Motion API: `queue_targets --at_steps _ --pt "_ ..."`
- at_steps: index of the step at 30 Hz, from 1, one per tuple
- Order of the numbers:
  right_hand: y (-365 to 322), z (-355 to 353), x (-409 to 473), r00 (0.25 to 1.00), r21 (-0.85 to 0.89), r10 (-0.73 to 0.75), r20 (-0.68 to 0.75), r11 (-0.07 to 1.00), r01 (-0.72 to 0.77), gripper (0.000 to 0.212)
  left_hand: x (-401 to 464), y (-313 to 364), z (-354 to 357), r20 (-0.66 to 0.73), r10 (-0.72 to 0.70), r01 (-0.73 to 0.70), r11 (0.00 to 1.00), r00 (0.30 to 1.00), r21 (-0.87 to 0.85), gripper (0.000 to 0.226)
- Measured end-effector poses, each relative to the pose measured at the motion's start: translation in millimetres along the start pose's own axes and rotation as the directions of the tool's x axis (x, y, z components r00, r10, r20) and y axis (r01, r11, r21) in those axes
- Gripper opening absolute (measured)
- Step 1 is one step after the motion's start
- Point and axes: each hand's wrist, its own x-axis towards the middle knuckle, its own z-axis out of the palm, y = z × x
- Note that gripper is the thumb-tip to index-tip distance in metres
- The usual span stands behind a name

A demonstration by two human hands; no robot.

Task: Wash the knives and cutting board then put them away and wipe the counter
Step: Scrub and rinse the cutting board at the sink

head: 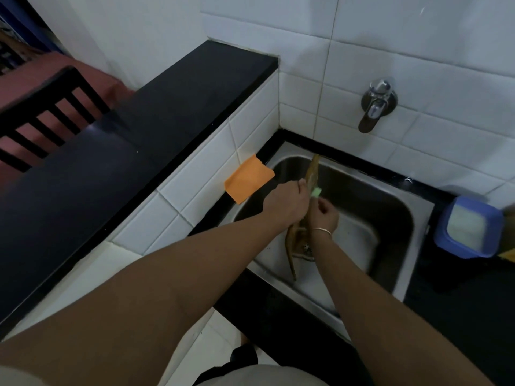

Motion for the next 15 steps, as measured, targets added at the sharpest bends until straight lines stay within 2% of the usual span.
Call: queue_targets --at_steps 2,3,4,6,10,13,15 --pt "5.4 -3.3 15.7 0.98 -0.053 0.2 0.013 0.979 -0.199 0.011 0.2 -1.8 -1.5 0.007 -0.003 0.003 1.0 1.0 -0.009 0.056" --pt "-2.9 -3.5 24.0 0.967 -0.092 0.253 0.027 0.964 -0.25 0.017 0.4 -2.5 -1.7 0.012 -0.005 0.005 1.0 1.0 -0.016 0.056" --pt "-16.2 -1.6 31.6 0.971 -0.112 0.237 0.037 0.966 -0.232 0.023 0.8 -2.5 -1.3 0.018 -0.007 0.008 1.0 1.0 -0.021 0.057" --pt "-45.5 5.1 40.4 0.997 -0.078 0.078 0.01 0.994 -0.077 0.025 1.4 -2.3 0.5 0.022 -0.012 0.013 0.999 1.0 -0.03 0.057" --pt "-60.1 13.4 6.9 0.992 0.058 -0.124 -0.008 0.991 0.124 0.016 1.8 -2.8 -0.5 0.031 -0.006 0.008 0.998 1.0 -0.061 0.056" --pt "-12.9 1.6 -23.9 0.993 -0.002 -0.117 0.0 0.993 0.117 0.01 2.2 -3.8 -1.1 0.032 0.0 0.002 0.998 0.999 -0.066 0.056" --pt "14.6 -9.5 -23.0 1.0 -0.091 -0.008 0.017 0.996 0.009 0.014 1.9 -4.4 1.3 0.036 -0.001 0.004 0.998 0.999 -0.069 0.057"
